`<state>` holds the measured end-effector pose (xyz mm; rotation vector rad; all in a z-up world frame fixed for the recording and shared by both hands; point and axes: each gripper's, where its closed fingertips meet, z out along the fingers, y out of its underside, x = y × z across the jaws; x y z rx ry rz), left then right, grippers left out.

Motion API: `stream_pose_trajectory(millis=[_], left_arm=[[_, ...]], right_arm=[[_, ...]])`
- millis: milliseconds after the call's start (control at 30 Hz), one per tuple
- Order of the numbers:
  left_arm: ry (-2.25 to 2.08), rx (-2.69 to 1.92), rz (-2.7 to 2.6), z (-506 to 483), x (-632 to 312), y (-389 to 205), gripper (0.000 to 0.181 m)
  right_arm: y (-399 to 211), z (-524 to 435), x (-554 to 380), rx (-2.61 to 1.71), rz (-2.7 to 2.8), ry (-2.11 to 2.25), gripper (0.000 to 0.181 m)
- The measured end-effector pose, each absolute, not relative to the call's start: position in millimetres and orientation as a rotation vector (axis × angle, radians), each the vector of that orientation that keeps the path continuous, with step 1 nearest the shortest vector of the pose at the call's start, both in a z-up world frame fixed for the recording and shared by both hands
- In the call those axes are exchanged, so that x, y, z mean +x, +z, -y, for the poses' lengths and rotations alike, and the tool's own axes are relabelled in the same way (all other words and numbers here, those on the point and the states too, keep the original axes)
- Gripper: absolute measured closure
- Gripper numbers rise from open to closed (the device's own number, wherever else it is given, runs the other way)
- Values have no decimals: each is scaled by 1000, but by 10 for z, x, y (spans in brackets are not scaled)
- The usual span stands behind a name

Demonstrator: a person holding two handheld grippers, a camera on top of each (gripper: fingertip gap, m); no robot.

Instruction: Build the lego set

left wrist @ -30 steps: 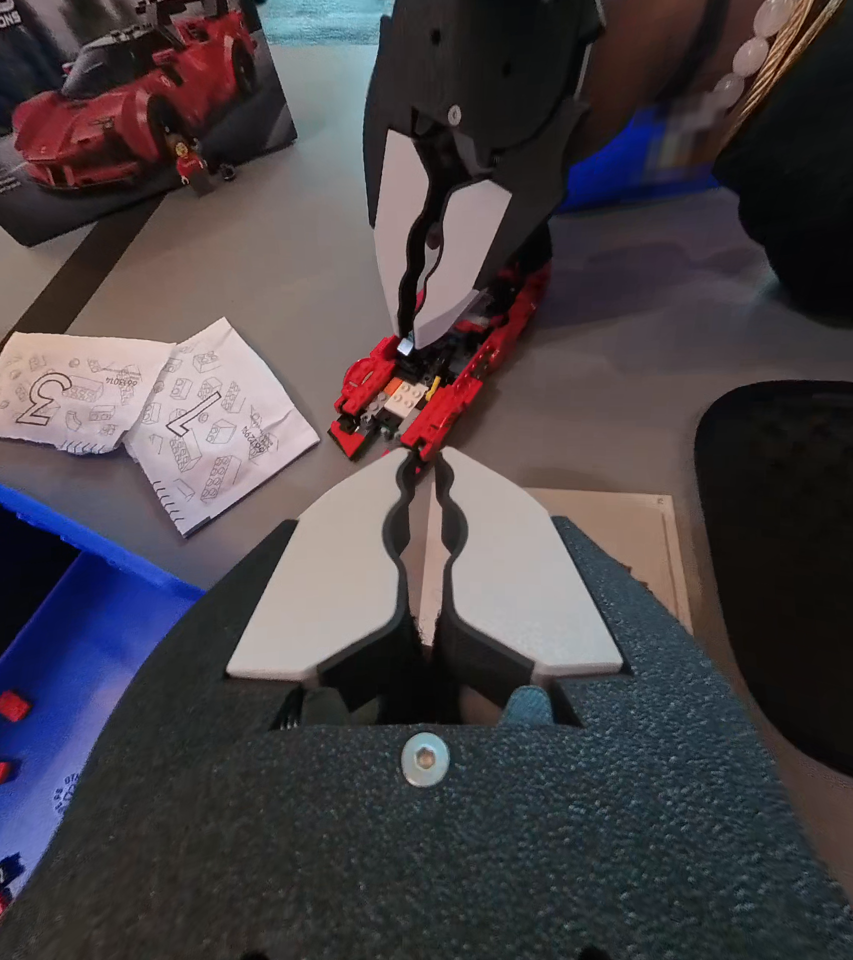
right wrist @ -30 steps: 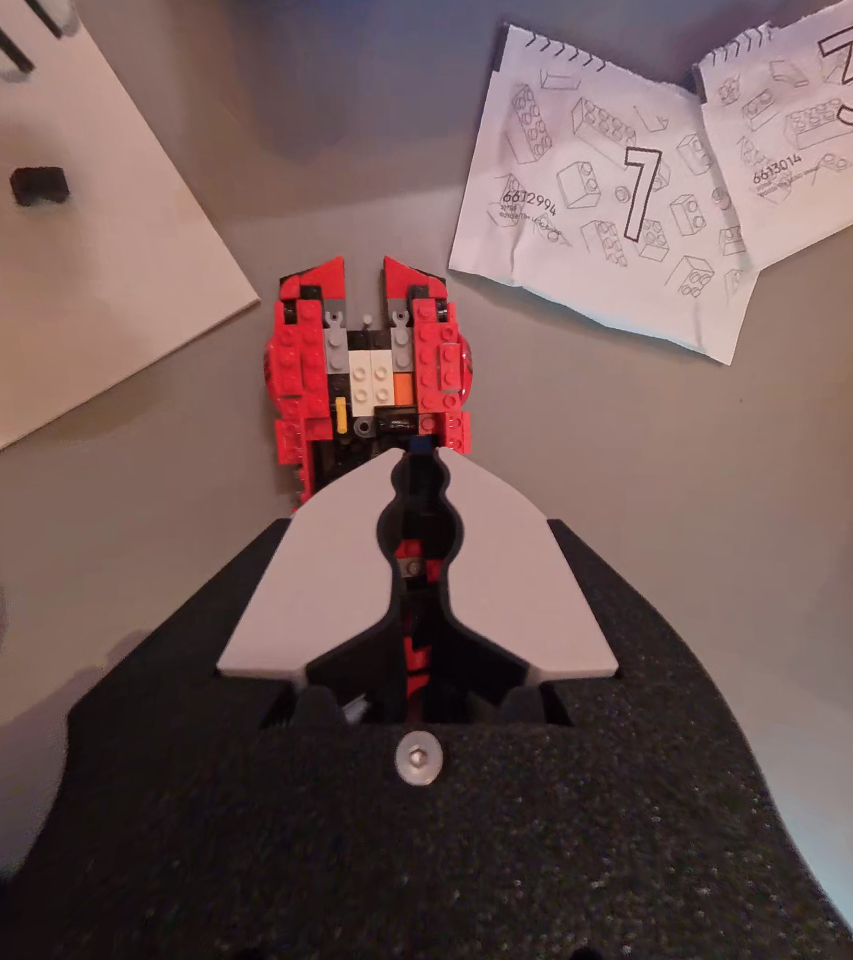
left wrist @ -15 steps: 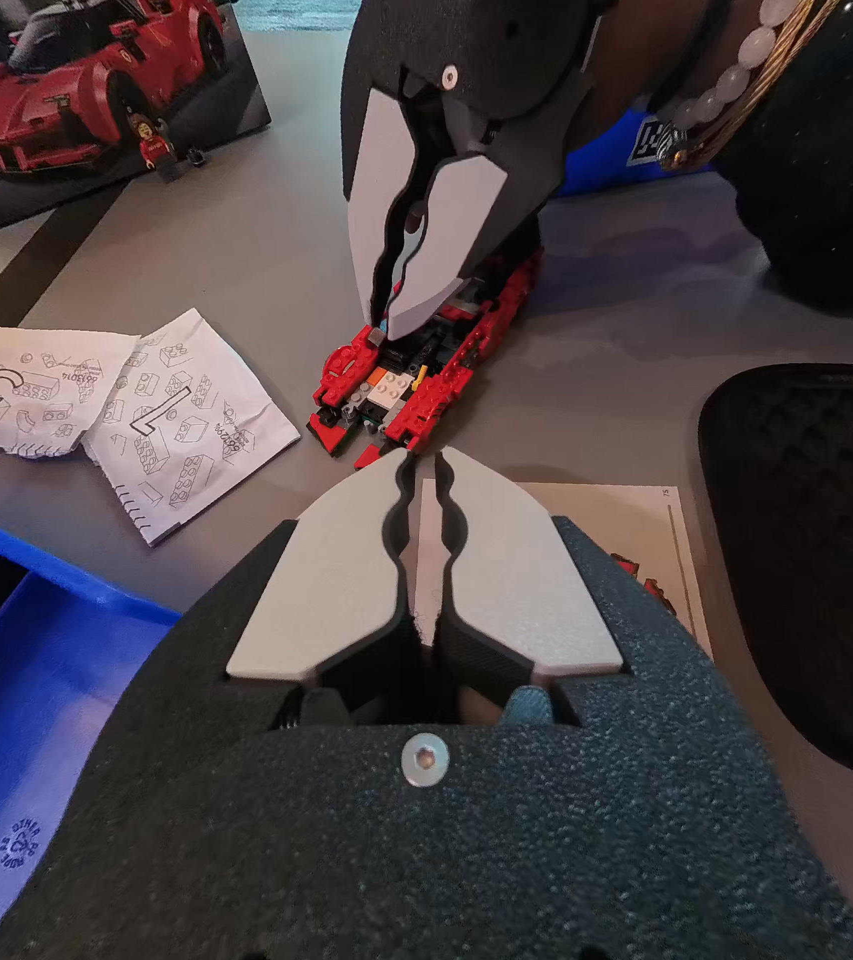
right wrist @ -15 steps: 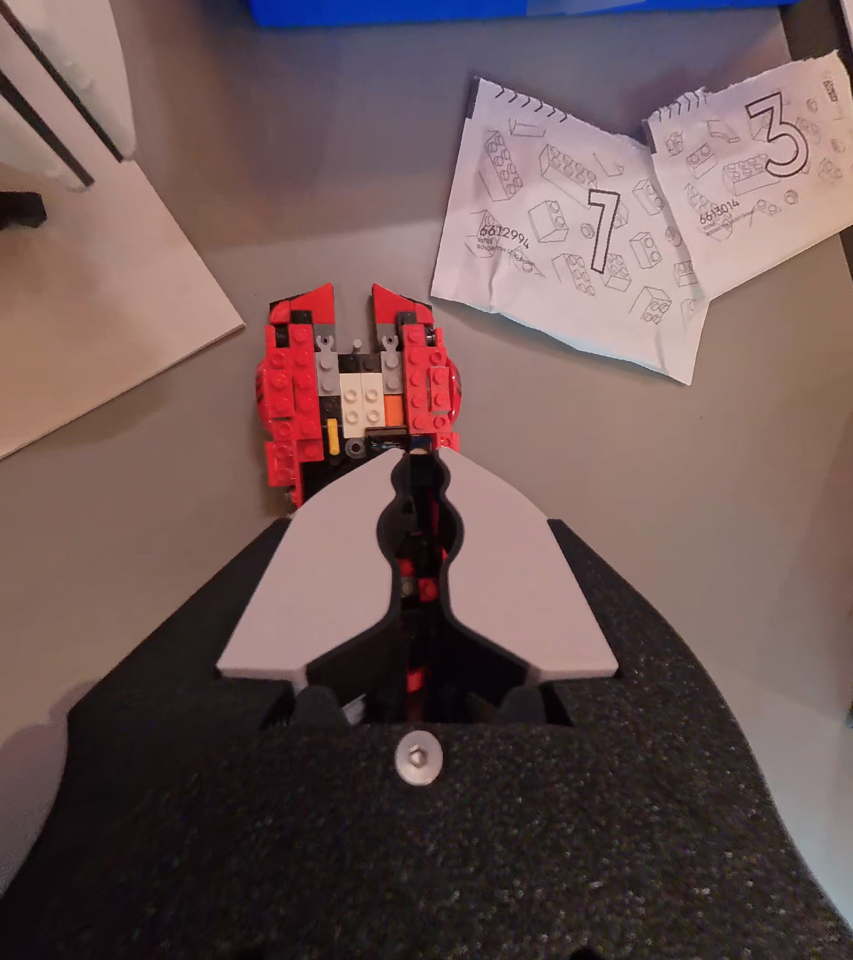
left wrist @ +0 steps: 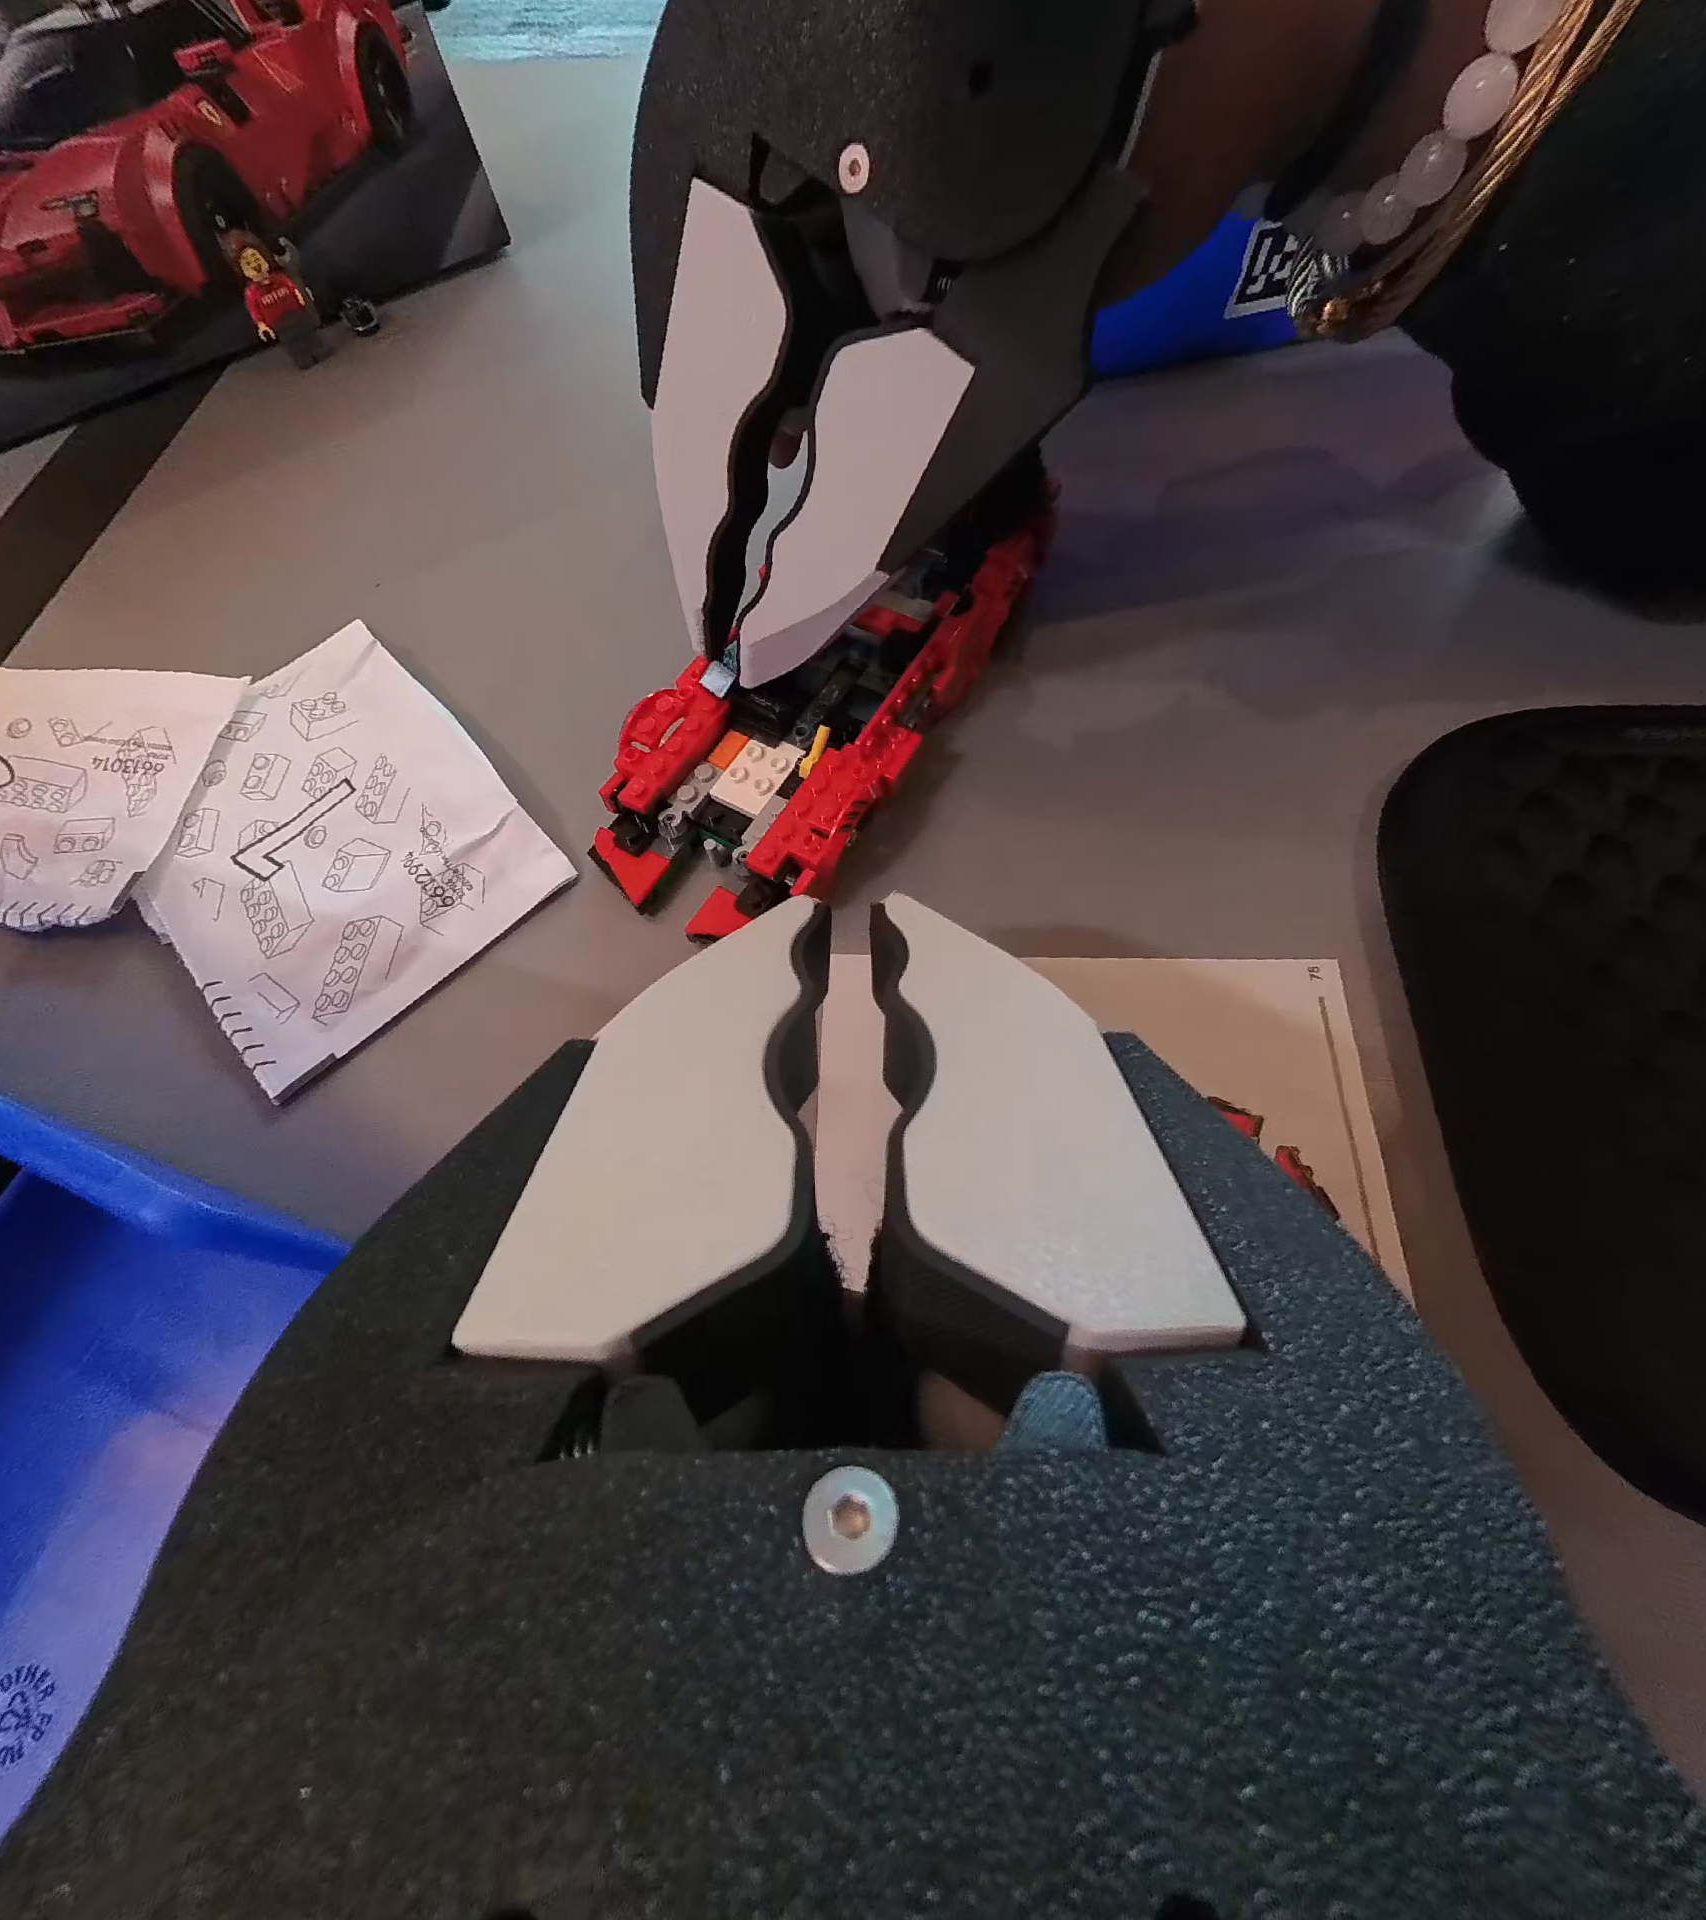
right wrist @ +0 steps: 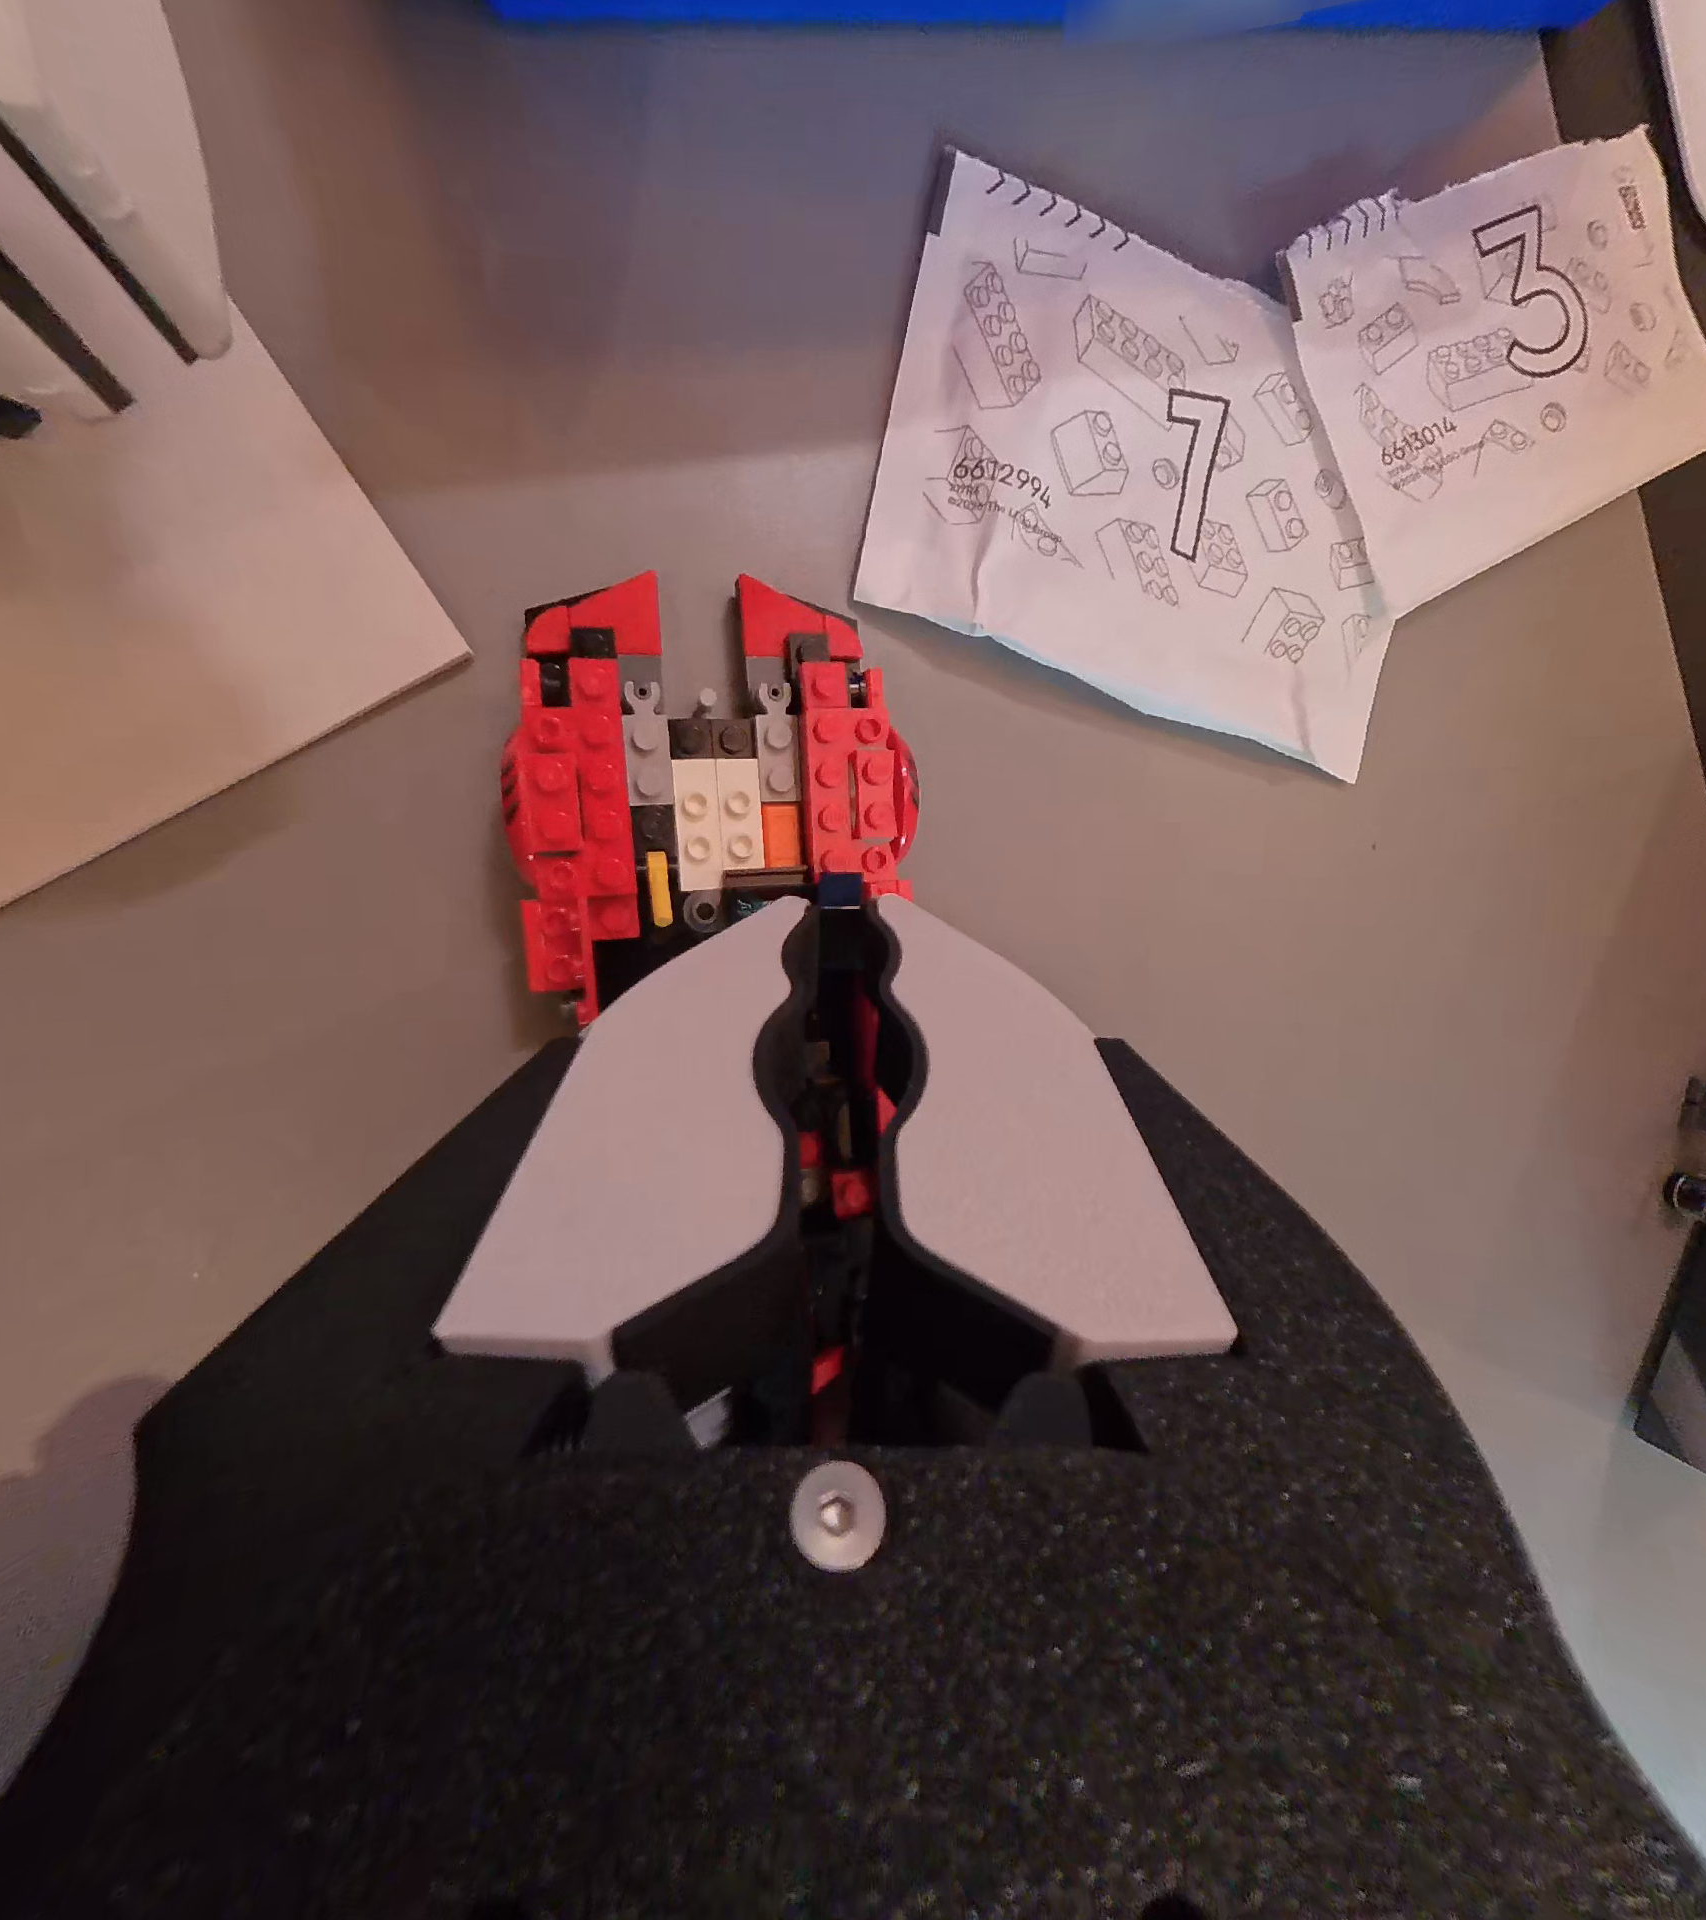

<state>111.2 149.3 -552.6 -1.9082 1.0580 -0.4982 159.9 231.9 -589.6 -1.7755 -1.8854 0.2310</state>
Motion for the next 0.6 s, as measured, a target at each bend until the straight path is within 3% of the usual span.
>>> stream_pose_trajectory(millis=[600], left_arm=[[-508, -1909, -1075, -1466, 1126, -5547, 175]], right_arm=[[-5898, -2351, 1615, -1774, 1880, 184, 173]])
